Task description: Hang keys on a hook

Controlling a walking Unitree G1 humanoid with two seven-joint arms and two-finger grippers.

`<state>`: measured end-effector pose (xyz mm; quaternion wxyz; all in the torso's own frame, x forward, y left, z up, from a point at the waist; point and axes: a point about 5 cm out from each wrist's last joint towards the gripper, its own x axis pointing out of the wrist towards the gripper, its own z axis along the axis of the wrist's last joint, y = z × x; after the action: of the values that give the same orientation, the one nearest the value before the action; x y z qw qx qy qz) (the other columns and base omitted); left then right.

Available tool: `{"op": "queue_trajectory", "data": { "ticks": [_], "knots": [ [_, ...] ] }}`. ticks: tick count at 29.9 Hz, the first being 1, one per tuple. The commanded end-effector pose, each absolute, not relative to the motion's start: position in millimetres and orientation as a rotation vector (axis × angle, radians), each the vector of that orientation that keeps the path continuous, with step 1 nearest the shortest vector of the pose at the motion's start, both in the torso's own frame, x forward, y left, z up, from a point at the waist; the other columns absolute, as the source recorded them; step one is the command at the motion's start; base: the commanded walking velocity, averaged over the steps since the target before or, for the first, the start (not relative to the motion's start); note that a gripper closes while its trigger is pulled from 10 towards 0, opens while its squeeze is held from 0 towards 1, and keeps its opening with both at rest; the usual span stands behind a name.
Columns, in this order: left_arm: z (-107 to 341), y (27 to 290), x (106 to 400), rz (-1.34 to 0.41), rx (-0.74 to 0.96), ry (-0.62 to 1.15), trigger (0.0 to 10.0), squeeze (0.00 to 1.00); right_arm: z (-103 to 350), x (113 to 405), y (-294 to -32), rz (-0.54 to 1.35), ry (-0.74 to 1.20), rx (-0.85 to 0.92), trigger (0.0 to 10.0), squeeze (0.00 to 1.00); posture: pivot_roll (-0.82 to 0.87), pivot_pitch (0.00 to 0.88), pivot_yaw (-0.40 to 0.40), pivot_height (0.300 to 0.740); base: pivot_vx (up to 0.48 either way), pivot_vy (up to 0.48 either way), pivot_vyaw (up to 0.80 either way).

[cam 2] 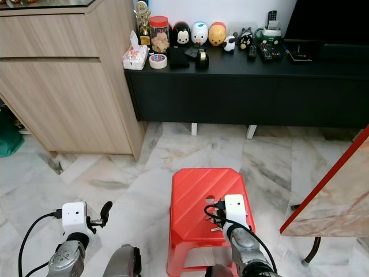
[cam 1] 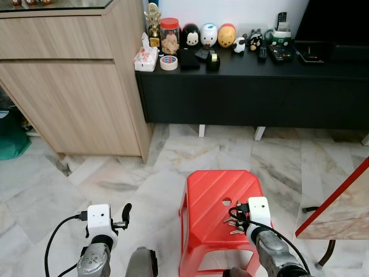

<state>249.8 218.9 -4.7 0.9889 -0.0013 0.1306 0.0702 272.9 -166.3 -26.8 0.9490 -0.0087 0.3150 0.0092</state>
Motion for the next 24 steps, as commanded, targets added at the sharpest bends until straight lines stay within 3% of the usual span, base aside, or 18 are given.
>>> {"op": "queue_trajectory", "data": {
  "ticks": [1, 7, 24],
  "knots": [
    [-2, 222, 252, 0.14, -0.003, 0.26, 10.0, 0.0, -27, 273, -168, 0.003, 0.664, -0.005, 10.0, 0.0, 0.06, 0.092, 0.009, 0.622, 0.0, 0.0, 0.0],
    [1, 221, 255, 0.132, 0.002, 0.248, 10.0, 0.0, -25, 277, -162, 0.026, 0.653, -0.013, 10.0, 0.0, 0.07, 0.098, 0.011, 0.602, 0.0, 0.0, 0.0],
    [36, 206, 277, 0.067, 0.005, 0.107, 10.0, 0.0, -10, 294, -153, 0.042, 0.594, 0.052, 10.0, 0.0, 0.1, 0.134, 0.016, 0.602, 0.0, 0.0, 0.0]
  ]
}}
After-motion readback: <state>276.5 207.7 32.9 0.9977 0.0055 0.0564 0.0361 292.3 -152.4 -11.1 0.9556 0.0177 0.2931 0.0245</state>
